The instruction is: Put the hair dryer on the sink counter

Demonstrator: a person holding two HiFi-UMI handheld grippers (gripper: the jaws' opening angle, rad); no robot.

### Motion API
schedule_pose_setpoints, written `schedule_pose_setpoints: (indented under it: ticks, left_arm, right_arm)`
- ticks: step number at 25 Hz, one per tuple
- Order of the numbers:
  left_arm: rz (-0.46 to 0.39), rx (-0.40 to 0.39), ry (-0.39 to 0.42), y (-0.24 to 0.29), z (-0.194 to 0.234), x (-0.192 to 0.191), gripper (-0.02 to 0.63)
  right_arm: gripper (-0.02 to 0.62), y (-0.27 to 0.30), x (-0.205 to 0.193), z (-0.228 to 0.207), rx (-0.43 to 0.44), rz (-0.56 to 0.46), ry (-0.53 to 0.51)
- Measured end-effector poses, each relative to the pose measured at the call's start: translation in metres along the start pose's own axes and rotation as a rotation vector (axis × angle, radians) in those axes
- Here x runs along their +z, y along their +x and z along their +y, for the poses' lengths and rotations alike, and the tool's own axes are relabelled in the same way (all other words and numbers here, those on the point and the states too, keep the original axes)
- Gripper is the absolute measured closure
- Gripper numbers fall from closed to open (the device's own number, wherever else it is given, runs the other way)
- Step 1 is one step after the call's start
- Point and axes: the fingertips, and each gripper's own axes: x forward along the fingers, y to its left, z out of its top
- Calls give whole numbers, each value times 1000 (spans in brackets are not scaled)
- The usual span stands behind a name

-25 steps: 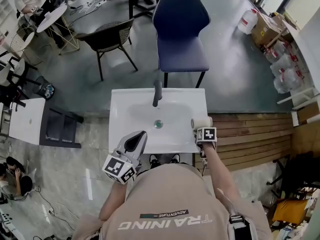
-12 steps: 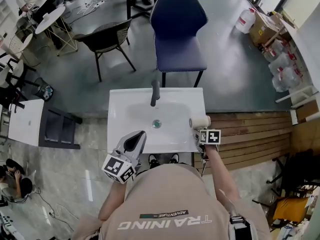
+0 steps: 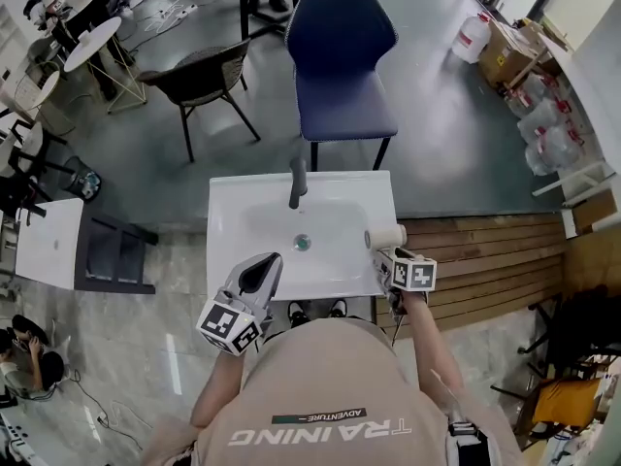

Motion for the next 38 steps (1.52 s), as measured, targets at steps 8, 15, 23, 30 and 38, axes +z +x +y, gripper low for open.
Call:
schedule_pose_setpoints:
  ticks: [8,15,23,30,38]
  left_arm:
    - [-13,5,15,1,1,6,600]
    - [-26,39,34,1,11,17,599]
    - [-44,60,74,-4,21,33,599]
    - [-85,24,127,0,7,69,599]
    - [-93,34,217,7,-3,101,598]
  right_arm:
    - [364,-27,45,46,192,-152,-82]
    - [418,-100,112,160,565,-403,-332]
    - [561,-178,162,251,705,-548,-575]
    - [580,-204,184,277,676,-551,-641]
    - [580,-225,206,299,710,-647,-681]
